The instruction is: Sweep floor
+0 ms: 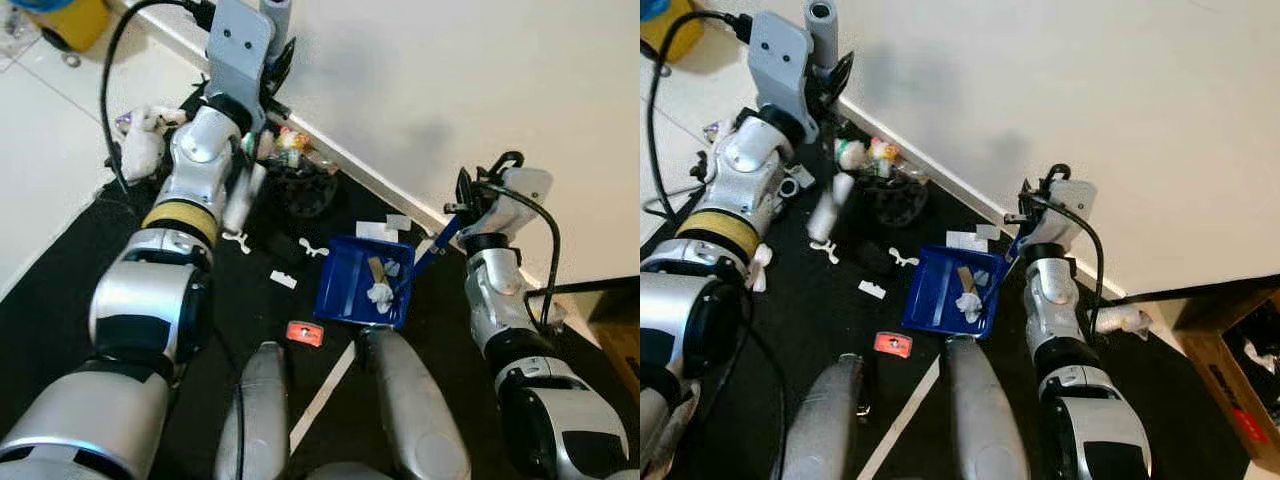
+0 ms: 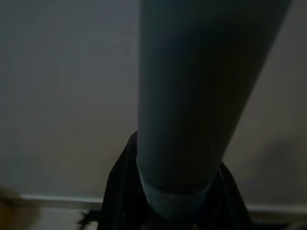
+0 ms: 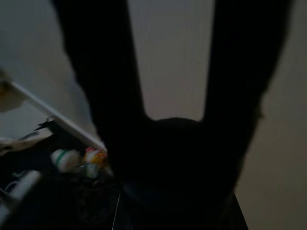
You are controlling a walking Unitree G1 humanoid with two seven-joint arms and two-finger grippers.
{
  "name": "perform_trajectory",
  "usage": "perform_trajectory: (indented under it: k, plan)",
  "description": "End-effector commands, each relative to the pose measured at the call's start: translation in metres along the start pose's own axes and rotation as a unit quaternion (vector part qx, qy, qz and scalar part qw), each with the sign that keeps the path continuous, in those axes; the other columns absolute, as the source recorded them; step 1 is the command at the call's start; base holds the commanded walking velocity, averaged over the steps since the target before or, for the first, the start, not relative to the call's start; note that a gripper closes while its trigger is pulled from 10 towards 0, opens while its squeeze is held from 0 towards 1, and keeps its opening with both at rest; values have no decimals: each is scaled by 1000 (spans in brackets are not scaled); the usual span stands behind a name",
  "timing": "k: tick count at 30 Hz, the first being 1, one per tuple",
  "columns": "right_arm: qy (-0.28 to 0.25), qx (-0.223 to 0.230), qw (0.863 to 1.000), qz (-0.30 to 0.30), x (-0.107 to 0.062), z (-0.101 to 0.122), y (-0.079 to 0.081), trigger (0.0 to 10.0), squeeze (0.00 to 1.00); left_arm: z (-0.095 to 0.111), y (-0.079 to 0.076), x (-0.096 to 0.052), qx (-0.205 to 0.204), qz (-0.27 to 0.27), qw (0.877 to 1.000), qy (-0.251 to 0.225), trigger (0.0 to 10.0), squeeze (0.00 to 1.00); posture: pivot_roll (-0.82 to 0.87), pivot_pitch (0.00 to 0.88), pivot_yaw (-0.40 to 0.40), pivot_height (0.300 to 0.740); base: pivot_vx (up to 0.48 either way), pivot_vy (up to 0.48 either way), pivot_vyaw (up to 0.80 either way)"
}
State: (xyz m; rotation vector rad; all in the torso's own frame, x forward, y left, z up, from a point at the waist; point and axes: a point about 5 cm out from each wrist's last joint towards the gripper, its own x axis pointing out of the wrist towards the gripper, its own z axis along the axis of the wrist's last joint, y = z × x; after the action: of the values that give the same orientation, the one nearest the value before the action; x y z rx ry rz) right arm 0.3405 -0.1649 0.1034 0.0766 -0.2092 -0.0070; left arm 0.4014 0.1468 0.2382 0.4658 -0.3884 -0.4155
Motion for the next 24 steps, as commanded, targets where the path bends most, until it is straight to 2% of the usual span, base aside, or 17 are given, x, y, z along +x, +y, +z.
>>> perform_trajectory:
  k: [1,3,6,9,10,11,12,13,14,15,16,18,19,22,24]
  plan:
    - [49,4,999,-5,-16,-21,-3,10000,0,-13,-9,-8,19,-16,999,20,10000,0,-53,393,-67,740,0,0,0]
    - [39,5,999,-1,-16,-19,-3,10000,0,-23,-15,-14,49,-24,998,39,10000,0,-79,402,-69,740,0,0,0]
    - [30,3,1000,2,-17,-16,-3,10000,0,-33,-24,-18,61,-33,996,59,10000,0,-96,410,-71,740,0,0,0]
    - [21,-1,1000,3,-19,-15,-4,10000,0,-41,-43,-21,64,-47,994,72,10000,0,-120,426,-76,740,0,0,0]
    - [20,-3,1000,4,-20,-15,-4,10000,0,-44,-54,-22,59,-62,993,76,10000,0,-126,431,-79,740,0,0,0]
    - [20,-3,1000,4,-20,-15,-4,10000,0,-44,-54,-22,59,-62,993,76,10000,0,-126,431,-79,740,0,0,0]
    - [18,-3,1000,6,-21,-15,-4,10000,0,-46,-64,-22,48,-76,993,81,10000,0,-127,426,-75,740,0,0,0]
    - [18,-3,1000,6,-21,-15,-4,10000,0,-46,-64,-22,48,-76,993,81,10000,0,-127,426,-75,740,0,0,0]
    - [18,-3,1000,9,-24,-16,-3,10000,0,-53,-86,-26,13,-100,990,95,10000,0,-124,422,-70,740,0,0,0]
    - [20,-3,1000,9,-24,-17,-3,10000,0,-56,-96,-27,-18,-104,989,104,10000,0,-119,429,-73,740,0,0,0]
    - [20,-3,1000,9,-24,-17,-3,10000,0,-56,-96,-27,-18,-104,989,104,10000,0,-119,429,-73,740,0,0,0]
    - [22,-1,1000,7,-25,-18,-4,10000,0,-55,-112,-25,-88,-92,986,107,10000,0,-119,424,-72,740,0,0,0]
    - [22,-1,1000,7,-25,-18,-4,10000,0,-55,-112,-25,-88,-92,986,107,10000,0,-119,424,-72,740,0,0,0]
    - [27,3,1000,0,-27,-20,-4,10000,0,-49,-130,-18,-163,-63,979,107,10000,0,-122,416,-63,740,0,0,0]
    - [27,5,1000,-6,-27,-19,-5,10000,0,-47,-135,-17,-168,-65,978,106,10000,0,-124,424,-64,740,0,0,0]
